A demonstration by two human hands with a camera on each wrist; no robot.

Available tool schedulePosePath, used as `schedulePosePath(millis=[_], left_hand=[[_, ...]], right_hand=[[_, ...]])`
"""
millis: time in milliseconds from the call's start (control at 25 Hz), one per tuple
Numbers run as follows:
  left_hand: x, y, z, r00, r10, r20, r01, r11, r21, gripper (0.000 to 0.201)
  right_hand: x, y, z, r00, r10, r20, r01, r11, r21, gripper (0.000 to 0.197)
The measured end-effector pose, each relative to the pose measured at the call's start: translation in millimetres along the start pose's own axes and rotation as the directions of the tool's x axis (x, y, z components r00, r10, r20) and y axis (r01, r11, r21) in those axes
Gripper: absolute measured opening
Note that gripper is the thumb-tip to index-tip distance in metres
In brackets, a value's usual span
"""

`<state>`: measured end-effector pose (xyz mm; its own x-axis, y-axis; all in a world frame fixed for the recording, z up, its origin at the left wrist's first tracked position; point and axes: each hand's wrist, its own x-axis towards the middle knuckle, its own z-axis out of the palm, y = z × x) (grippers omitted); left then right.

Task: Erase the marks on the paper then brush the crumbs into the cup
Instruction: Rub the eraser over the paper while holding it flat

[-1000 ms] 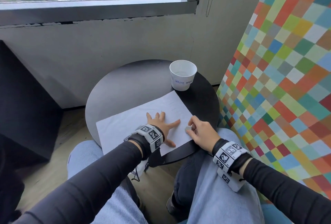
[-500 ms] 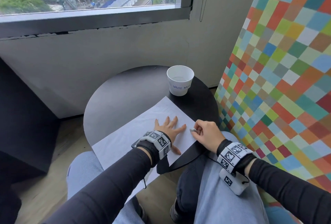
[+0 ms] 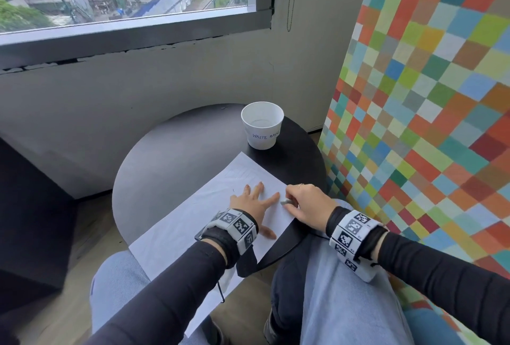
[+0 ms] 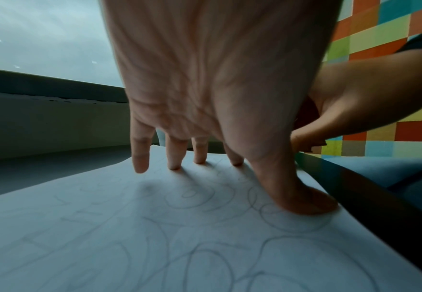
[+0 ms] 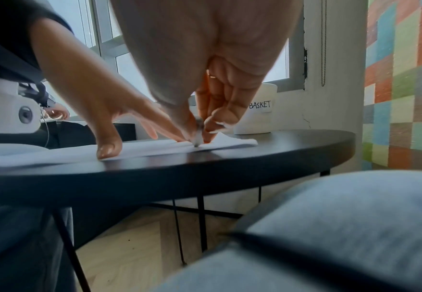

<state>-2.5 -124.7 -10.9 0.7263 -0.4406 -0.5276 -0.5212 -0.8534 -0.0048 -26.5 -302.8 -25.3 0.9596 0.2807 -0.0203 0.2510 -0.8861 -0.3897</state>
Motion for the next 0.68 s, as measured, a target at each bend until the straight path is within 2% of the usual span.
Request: schedulePosePath(millis=[80, 240, 400, 520, 560, 680], left_hand=[[0, 1, -1, 1.0, -0.004, -0.011, 0.004, 1.0, 0.005, 0.104], [-2, 2, -4, 0.999, -0.015, -0.044, 0.018, 0.998, 0.06, 0.102], [-2, 3, -5, 0.999, -0.029, -0.044, 0.033, 0.995, 0.09, 0.102], [-3, 2, -3, 0.998, -0.031, -0.048, 0.035, 0.995, 0.091, 0.101], [-3, 2, -3, 0.998, -0.03, -0.049, 0.034, 0.996, 0.088, 0.101], [-2, 2, -3, 0.999, -0.033, -0.042, 0.035, 0.997, 0.067, 0.102]], right_hand=[[1, 1, 2, 0.999, 0.028, -0.035, -0.027, 0.999, 0.028, 0.02], [-6, -8, 4, 0.989, -0.148, 0.018, 0.145, 0.984, 0.108, 0.013], [1, 4, 2, 0.993, -0.047, -0.111, 0.059, 0.993, 0.107, 0.016], [-5, -4, 12, 0.978, -0.209, -0.017, 0.209, 0.966, 0.149, 0.013], [-4, -3, 13, 0.978, -0.209, -0.002, 0.206, 0.966, 0.156, 0.012], [5, 7, 6, 0.99, -0.039, -0.134, 0.058, 0.989, 0.138, 0.018]])
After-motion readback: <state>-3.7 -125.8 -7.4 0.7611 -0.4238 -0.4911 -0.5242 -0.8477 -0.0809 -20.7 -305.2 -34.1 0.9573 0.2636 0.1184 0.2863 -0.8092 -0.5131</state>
